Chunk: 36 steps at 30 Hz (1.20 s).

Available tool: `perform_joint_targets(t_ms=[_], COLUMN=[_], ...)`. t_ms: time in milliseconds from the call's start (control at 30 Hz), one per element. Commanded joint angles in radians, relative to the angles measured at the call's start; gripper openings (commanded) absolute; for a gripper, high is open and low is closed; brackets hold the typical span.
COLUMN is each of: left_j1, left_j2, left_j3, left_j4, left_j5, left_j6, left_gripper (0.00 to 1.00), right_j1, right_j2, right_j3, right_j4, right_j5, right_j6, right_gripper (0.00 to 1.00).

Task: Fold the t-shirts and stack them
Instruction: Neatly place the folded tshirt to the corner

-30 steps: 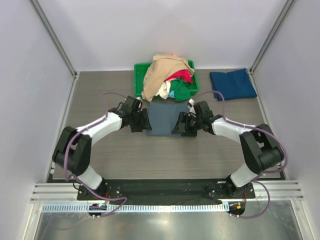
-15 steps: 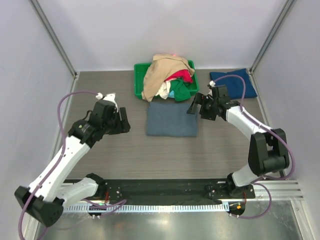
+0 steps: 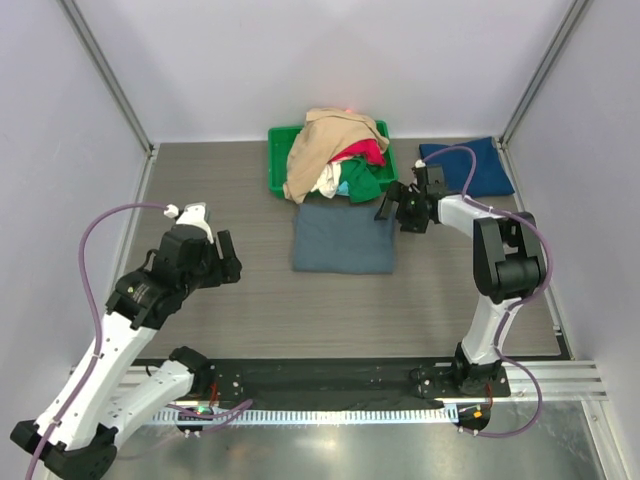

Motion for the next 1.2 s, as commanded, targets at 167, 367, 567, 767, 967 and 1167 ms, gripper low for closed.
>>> perform_joint_targets(t_ms=[167, 367, 567, 767, 967, 1167], left_j1=[0.003, 0.003, 0.003, 0.003, 0.001, 0.003], left_j2=[-0.020, -0.064, -0.084, -0.147, -0.149, -0.130], left_j3=[-0.047, -0.082, -0.079, -0.099, -0.110, -0.108], left_j4=[0.059, 0.089, 0.082, 0.096, 0.114, 0.116], left_j5=[-0.052, -0.078, -0.092, -0.090, -0.089, -0.072], left_j6=[0.022, 0.023, 0.020, 0.010, 0.022, 0.022], left_gripper=[0.69, 0.70, 0.69, 0.70, 0.70, 0.70], right_j1=[-0.010, -0.016, -0.027, -0.038, -0.076, -0.120], right_j2=[0.199, 0.194, 0.155, -0.007, -0.191, -0.266], right_j3=[0.007, -0.075, -0.072, 0.075, 0.108, 0.168], right_j4=[0.139, 0.210, 0.206, -0.131, -0.187, -0.178], right_j5=[-0.126, -0.214, -0.263, 0.063, 0.419, 0.482], right_j6=[0.038, 0.049, 0.014, -0.177, -0.267, -0.356], right_gripper=[0.74, 0.38, 0.01, 0.01, 0.01, 0.01])
